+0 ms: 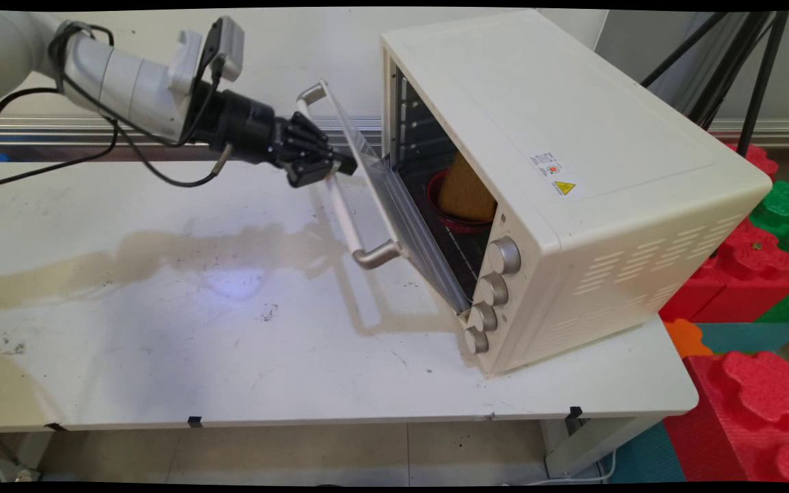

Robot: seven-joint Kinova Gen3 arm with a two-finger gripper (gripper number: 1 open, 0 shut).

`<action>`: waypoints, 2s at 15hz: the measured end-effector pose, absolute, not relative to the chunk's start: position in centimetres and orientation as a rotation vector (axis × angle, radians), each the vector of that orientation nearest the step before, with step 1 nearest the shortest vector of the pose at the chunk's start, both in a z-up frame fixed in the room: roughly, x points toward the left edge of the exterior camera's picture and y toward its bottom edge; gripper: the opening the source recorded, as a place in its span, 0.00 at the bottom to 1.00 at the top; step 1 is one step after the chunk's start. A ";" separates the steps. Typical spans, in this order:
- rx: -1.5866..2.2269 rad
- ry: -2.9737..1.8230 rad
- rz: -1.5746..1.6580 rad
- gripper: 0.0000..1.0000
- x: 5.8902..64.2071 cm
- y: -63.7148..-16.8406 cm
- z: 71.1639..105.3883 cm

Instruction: Open the oven

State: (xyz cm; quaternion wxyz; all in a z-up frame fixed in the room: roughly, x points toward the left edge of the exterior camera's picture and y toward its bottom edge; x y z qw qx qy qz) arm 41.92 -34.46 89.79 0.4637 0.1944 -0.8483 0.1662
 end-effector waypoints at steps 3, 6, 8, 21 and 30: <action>0.475 -2.102 0.402 0.00 42.9 -33.9 89.0; 0.472 -2.123 0.393 0.00 43.9 -33.3 88.0; 0.467 -2.136 0.385 0.00 44.4 -33.1 87.3; 0.463 -2.211 0.360 0.00 48.3 -30.8 82.6; 0.460 -2.249 0.352 0.00 50.1 -29.8 80.7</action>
